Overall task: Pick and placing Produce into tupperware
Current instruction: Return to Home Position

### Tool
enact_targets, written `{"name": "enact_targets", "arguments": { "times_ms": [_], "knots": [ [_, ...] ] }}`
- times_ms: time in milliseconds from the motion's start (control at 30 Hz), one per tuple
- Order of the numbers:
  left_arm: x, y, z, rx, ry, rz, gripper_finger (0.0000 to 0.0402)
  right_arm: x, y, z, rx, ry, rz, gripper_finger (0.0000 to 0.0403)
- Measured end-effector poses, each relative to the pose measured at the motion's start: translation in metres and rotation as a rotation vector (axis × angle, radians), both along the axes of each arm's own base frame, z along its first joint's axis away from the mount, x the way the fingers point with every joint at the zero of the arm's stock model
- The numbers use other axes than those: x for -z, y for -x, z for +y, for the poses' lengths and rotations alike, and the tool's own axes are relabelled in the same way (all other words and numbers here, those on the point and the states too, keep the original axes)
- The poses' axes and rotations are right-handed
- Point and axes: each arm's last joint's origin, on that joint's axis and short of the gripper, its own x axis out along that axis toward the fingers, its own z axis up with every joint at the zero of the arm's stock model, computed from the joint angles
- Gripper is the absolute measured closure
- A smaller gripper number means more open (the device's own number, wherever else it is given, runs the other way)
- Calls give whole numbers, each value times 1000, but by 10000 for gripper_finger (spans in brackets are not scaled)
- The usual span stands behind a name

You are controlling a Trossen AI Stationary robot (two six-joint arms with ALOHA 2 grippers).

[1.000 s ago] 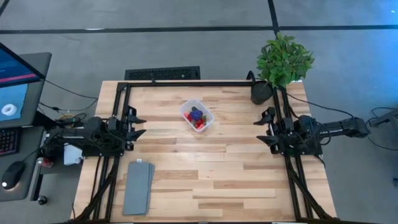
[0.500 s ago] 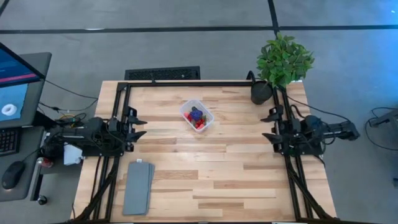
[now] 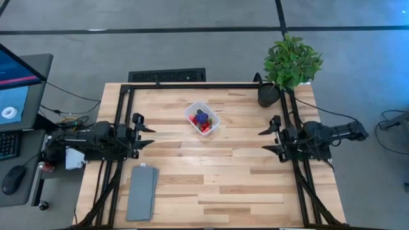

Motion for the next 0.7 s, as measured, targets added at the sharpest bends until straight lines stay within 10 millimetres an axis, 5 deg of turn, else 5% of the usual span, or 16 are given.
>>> {"name": "enact_targets", "arguments": {
  "times_ms": [267, 700],
  "knots": [
    [15, -3, -3, 95, 16, 161, 235, 16, -1, 1, 10, -19, 174, 117],
    [19, -3, -5, 192, 14, 205, 235, 15, 3, -10, 119, -33, 310, 117]
  ]
}}
